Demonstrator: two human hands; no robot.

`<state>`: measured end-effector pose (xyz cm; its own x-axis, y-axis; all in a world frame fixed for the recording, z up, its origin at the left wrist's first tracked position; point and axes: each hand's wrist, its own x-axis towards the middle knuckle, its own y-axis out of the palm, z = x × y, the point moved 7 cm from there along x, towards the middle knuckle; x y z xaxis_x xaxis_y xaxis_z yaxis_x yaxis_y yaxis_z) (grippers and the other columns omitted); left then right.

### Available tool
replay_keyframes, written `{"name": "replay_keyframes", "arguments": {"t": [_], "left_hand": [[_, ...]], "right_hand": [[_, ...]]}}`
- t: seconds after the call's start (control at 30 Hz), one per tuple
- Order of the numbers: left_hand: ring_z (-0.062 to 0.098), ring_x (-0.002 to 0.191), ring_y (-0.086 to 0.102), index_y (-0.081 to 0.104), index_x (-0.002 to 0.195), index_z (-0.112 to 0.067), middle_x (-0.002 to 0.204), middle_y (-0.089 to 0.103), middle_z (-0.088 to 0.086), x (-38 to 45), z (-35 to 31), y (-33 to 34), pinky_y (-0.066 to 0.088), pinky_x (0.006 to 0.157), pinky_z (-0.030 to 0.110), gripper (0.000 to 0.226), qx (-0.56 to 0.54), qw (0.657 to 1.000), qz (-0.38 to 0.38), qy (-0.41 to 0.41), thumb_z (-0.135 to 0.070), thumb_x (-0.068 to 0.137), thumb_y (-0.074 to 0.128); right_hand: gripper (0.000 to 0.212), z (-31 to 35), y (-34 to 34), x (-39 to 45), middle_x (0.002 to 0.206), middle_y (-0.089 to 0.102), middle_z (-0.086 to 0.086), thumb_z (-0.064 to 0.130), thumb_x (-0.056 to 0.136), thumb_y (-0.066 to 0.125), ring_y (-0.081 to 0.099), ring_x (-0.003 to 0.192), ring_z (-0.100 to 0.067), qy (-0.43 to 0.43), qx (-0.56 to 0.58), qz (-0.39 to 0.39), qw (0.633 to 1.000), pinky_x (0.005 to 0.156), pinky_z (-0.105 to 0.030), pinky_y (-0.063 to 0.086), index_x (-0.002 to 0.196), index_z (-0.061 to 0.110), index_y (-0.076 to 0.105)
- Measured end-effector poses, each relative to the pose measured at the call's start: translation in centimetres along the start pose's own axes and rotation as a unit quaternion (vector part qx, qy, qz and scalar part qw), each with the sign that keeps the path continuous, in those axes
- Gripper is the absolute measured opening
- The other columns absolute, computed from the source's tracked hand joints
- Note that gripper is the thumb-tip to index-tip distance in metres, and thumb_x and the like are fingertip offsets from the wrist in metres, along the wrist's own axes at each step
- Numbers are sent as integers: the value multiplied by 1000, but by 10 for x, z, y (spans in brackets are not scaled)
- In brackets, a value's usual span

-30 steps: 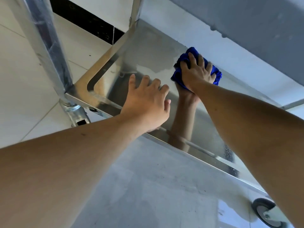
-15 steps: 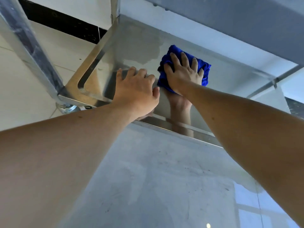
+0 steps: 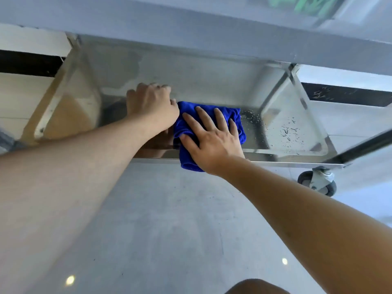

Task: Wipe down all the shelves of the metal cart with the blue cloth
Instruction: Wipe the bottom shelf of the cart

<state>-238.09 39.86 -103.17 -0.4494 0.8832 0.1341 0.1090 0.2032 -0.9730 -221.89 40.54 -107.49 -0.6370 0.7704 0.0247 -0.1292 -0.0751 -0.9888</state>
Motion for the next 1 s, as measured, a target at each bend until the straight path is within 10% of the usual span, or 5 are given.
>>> {"name": "replay_keyframes", "arguments": {"t": [1.0], "left_hand": [[21, 135, 43, 54, 134, -21, 141, 54, -3, -8, -38, 47, 31, 110, 47, 49, -2, 995, -43, 88, -38, 96, 28]], "right_hand": [[66, -120, -12, 205, 159, 28, 6, 65, 84, 22, 15, 146, -33, 155, -2, -29, 987, 111, -60, 16, 147, 46, 27]]}}
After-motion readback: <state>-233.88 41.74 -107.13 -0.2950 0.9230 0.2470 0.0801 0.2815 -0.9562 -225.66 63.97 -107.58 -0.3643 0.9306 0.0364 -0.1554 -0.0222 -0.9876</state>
